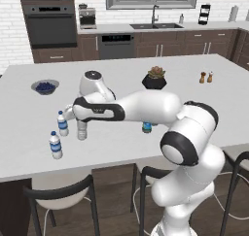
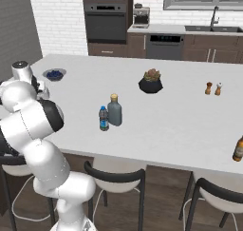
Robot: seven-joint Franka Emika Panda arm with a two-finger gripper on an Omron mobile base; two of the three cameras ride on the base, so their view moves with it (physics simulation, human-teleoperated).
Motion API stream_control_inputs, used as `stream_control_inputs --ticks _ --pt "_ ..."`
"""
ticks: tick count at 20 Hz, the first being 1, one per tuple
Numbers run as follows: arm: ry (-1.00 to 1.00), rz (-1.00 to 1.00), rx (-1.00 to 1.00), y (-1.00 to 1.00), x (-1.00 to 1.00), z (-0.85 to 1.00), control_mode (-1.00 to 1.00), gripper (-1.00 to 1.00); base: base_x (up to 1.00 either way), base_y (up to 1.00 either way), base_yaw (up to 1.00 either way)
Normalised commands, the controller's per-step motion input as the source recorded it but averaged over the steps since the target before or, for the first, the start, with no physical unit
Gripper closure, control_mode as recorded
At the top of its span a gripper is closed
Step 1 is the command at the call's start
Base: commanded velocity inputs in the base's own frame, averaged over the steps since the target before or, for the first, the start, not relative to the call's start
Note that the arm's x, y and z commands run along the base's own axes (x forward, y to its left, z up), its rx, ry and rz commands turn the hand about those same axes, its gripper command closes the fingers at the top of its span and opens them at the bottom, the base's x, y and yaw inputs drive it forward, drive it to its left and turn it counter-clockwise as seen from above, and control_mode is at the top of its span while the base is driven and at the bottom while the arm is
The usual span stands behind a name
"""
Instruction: Move the plastic bottles in the middle to the plastics group, and the glass bottles in the middle to the glass group.
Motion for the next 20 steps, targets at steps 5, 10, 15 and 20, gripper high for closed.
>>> stream_control_inputs --ticks 5,10,15,20 --pt "0.00 0.02 0.00 0.24 0.00 -0.02 -1.00 1.00 0.00 0.00 0.00" --pt "0.01 0.02 0.00 0.18 0.00 -0.35 -1.00 1.00 0.00 0.00 0.00" --pt "0.00 0.00 0.00 0.17 0.00 -0.28 -1.00 1.00 0.00 0.00 0.00" --pt "0.00 0.00 0.00 0.04 0.00 -0.04 -1.00 1.00 0.00 0.00 0.00"
